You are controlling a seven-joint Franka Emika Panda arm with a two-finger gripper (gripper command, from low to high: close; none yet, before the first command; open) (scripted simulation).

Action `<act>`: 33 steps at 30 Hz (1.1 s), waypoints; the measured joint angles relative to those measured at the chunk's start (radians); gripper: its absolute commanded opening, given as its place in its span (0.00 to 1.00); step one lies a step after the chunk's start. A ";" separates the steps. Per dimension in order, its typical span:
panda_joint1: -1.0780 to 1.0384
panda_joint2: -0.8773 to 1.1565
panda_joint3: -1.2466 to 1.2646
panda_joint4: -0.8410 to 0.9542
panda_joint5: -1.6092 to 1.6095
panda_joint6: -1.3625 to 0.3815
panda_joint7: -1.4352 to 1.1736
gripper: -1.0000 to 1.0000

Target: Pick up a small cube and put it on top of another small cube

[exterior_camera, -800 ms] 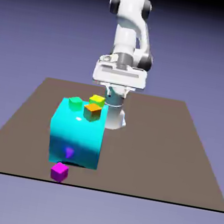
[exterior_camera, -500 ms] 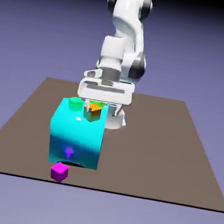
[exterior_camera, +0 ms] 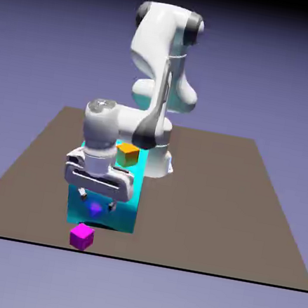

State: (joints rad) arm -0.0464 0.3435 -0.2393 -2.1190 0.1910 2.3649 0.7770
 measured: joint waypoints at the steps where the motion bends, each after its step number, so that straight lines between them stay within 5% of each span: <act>1: -0.002 0.036 -0.009 0.027 0.008 -0.027 0.001 0.50; 6: -0.011 0.177 -0.046 0.134 0.037 -0.130 0.007 0.50; 9: -0.031 0.285 -0.011 0.118 0.080 -0.008 -0.021 0.50; 10: -0.033 0.298 -0.007 0.116 0.085 0.006 -0.024 0.00; 33: -0.122 -0.463 0.126 -0.100 -0.088 -0.506 0.211 0.00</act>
State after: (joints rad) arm -0.1682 -0.1196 -0.1137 -2.2195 0.1032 1.8590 0.9884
